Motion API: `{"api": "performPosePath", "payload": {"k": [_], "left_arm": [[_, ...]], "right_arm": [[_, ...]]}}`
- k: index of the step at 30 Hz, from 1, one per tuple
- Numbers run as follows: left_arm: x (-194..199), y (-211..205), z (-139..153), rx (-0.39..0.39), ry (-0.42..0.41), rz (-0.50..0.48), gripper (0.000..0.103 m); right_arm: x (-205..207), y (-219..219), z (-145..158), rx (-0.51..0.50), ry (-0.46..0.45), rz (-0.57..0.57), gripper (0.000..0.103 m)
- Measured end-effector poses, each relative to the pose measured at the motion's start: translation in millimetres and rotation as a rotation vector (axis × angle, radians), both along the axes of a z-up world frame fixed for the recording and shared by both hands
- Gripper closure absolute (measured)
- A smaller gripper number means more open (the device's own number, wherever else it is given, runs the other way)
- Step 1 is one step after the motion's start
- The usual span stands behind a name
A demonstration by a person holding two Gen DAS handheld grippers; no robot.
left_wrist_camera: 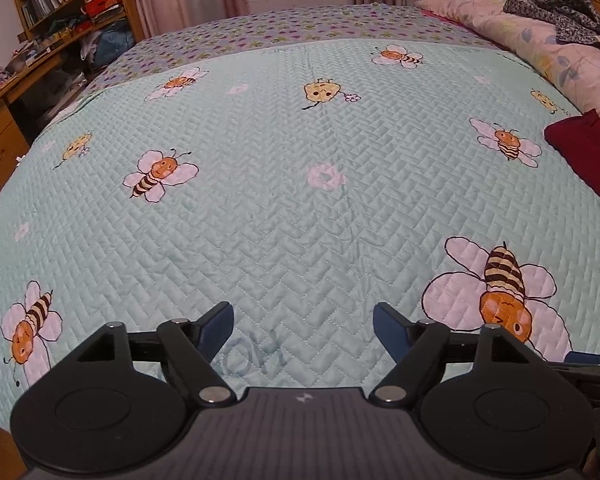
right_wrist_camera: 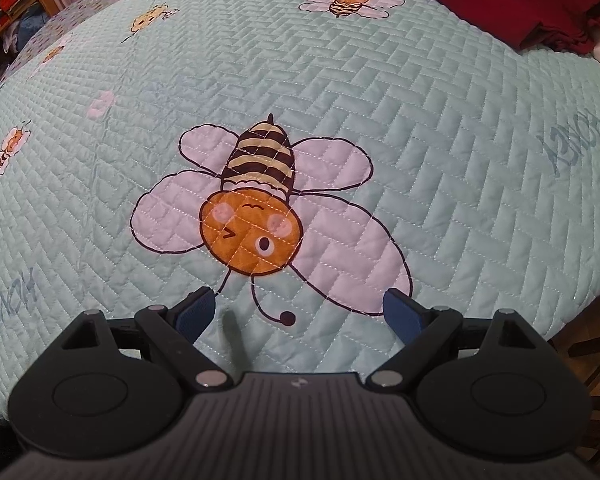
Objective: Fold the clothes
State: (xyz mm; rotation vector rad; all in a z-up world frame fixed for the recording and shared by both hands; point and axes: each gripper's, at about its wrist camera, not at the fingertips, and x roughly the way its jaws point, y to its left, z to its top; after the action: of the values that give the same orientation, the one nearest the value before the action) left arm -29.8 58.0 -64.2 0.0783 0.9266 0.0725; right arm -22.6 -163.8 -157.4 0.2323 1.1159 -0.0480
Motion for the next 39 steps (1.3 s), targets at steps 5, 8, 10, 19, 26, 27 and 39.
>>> {"api": "performPosePath", "payload": {"k": [5,8,10,19,26,27,39], "left_arm": [[-2,0,2,-0.007,-0.013,0.004,0.020],[-2,0,3,-0.015,-0.020,0.002,0.020],[-1,0,4,-0.020,-0.024,0.000,0.020],[10,0,-10,0.000,0.060,0.020,0.012],[4,-3,-4,0.025,0.022,0.027,0.012],[4,-3,-4,0.022,0.019,0.024,0.012],[-8,-12,12,-0.002,-0.093,-0.044,0.012]], "right_arm": [[0,-1,0,0.000,0.002,-0.003,0.012],[0,-2,0,0.003,0.001,-0.006,0.012],[0,-2,0,0.003,0.001,-0.006,0.012],[0,-3,0,0.008,0.002,-0.007,0.012],[0,-3,-1,0.008,0.005,-0.008,0.012],[0,-3,-1,0.009,0.004,-0.008,0.012],[0,-3,0,0.010,0.007,-0.010,0.012]]}}
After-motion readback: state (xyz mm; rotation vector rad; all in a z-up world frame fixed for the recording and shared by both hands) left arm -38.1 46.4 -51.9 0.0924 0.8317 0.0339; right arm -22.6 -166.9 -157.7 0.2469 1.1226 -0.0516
